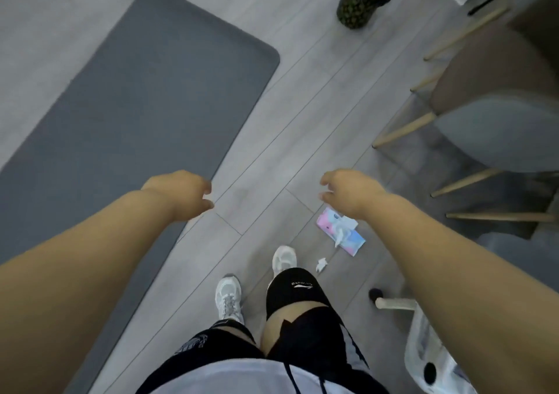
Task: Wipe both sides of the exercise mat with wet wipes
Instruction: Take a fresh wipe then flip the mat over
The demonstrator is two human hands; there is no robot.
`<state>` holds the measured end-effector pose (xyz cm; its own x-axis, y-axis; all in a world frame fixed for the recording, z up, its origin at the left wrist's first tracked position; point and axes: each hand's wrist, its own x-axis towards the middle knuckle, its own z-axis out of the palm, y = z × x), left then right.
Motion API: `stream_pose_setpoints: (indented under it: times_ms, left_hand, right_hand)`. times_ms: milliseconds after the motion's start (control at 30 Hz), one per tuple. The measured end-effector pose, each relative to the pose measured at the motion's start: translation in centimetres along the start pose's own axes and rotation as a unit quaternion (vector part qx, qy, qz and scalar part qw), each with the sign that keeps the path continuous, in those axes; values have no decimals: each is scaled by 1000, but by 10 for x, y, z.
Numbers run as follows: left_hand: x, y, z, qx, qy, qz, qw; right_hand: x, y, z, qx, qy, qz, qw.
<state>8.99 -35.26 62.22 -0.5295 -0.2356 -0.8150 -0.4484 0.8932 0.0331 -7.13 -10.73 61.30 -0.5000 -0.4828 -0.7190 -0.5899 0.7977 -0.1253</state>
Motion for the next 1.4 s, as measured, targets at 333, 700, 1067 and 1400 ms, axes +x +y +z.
stream_pose_setpoints:
  times_ms: [333,700,1067,1400]
  left_hand:
    - [108,37,-145,-95,34,-21,995]
    - [228,-4,-263,-153,9,-58,987]
    - [444,-60,-339,-155,-22,-44,987]
    - [722,-81,-313,-146,-43,-65,986]
  right_hand:
    - [134,46,-157,-111,-27,-64,991]
    - [293,33,-288,-134,-59,-90,985]
    - [533,35,-345,-50,-65,-60,995]
    - [819,66,-266,-46,-68,-89,993]
